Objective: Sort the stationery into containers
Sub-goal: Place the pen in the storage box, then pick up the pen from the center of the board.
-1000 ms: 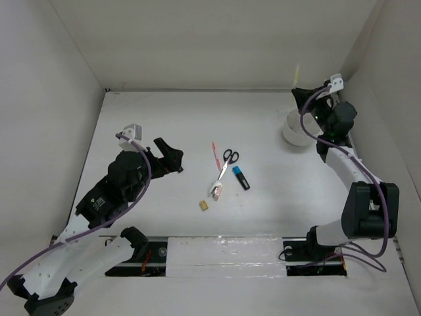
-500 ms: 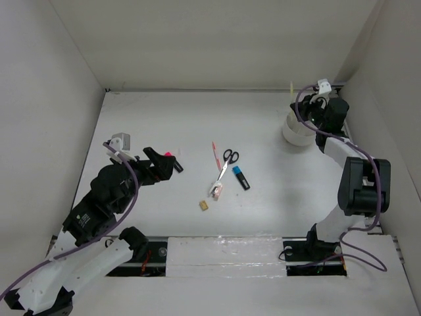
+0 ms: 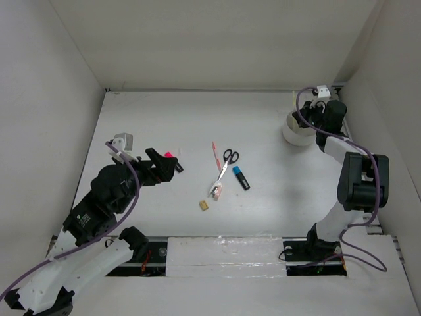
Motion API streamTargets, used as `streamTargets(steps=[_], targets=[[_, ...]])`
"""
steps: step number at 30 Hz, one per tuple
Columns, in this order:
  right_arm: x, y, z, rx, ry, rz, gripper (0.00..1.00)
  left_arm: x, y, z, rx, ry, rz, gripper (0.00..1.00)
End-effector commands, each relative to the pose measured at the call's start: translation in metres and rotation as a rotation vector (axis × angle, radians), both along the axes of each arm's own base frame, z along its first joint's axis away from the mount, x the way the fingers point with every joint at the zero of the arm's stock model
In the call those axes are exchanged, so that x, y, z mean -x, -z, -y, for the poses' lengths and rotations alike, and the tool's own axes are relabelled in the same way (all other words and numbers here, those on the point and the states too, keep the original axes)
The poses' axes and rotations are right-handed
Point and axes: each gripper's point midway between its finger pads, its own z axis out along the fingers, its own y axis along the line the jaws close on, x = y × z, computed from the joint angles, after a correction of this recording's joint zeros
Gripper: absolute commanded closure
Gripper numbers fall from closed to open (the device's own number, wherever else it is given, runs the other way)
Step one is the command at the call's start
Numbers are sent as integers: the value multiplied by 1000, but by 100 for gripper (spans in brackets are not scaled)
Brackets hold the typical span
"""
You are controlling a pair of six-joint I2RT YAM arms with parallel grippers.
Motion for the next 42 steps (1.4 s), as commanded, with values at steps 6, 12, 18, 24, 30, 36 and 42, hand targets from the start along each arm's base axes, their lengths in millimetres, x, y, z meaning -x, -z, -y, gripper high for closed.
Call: streamTargets(steps=[6,12,18,24,30,36,42], targets=[[-1,-11,10,76,64,-19,100,4,-17,3,37,33,67,0],[2,-1,6,96,74,-50,100,5,-19,1,42,33,74,0],[7,-3,-2,101,66,-46,67,5,-19,1,34,34,78,0],[15,-23,-8,93,62,-6,51,5,-19,1,34,34,78,0],[33,-61,-42,95,50,74,33,4,-19,0,40,21,76,0],[57,-59,-132,109,84,21,0,-5,-5,-14,27,-98,5,0],[100,-8,-233,72,48,-174,0,-18,14,-35,1,-289,-95,0]])
